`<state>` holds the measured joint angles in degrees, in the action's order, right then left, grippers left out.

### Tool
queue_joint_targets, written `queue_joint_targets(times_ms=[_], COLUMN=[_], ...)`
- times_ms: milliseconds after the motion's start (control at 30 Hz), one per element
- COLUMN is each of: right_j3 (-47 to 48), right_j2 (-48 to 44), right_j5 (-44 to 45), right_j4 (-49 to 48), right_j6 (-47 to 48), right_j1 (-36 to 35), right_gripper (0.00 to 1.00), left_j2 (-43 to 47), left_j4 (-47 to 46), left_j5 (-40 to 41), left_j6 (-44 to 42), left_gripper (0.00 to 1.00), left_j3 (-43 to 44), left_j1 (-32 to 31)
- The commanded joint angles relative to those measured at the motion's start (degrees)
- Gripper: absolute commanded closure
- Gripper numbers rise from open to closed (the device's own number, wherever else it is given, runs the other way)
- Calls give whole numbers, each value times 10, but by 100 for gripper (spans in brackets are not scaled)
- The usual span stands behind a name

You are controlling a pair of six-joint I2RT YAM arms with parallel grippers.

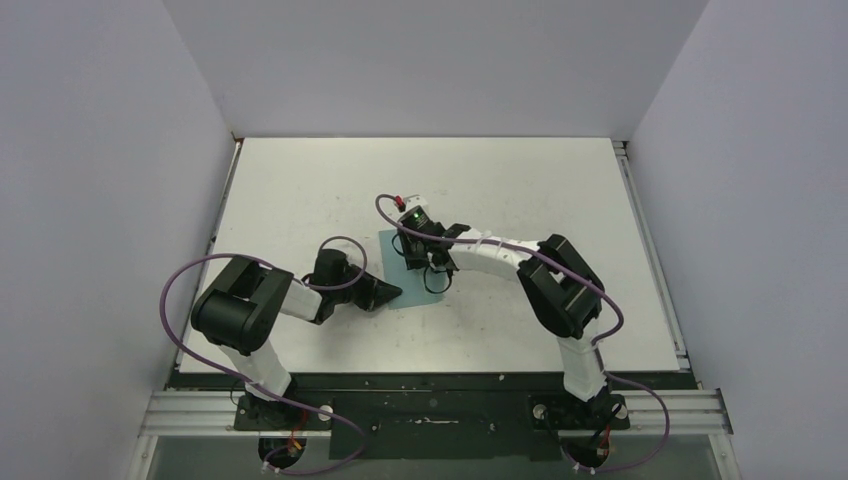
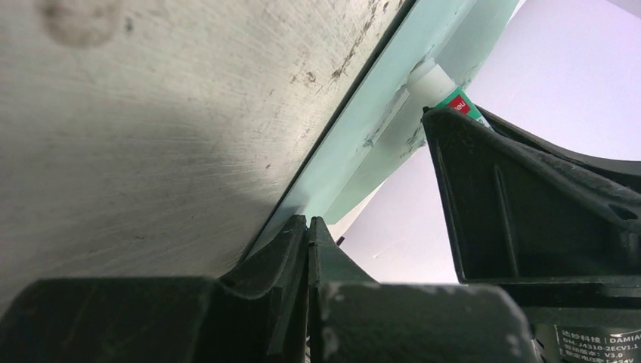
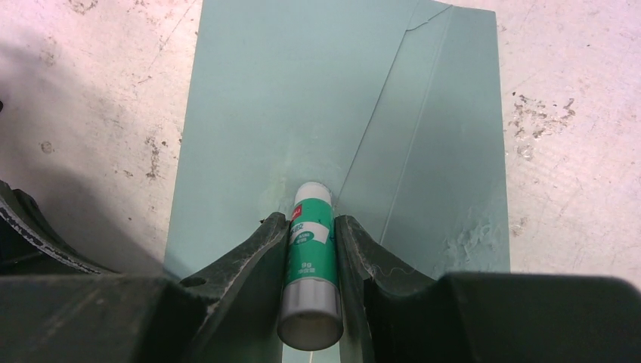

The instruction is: Place the letter into the envelope and seal it

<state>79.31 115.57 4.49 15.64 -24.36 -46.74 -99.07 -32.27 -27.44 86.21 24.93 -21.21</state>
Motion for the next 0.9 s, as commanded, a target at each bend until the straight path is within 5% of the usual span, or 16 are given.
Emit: queue_joint_targets(times_ms=[0,300,633,867], right_j3=[-39,-102,-18,-51], right_j2=[-1,-61,20,-23], right_j5=[-2,-4,38,-48], right_j4=[48,80,36,-2], right_j6=[1,-19,-10,2], right_j1=[-18,-37,12,15], right_gripper=[95,95,95,95], left_j2=[-26,-20,-20,-15], left_j4=[86,89,84,85], left_j5=[29,34,32,22], left_j6=[-4,-4,-4,-26], left_gripper=[100,100,100,100], left_j3=[-19,-22,-31,-16], left_j1=[-4,-4,-4,-4])
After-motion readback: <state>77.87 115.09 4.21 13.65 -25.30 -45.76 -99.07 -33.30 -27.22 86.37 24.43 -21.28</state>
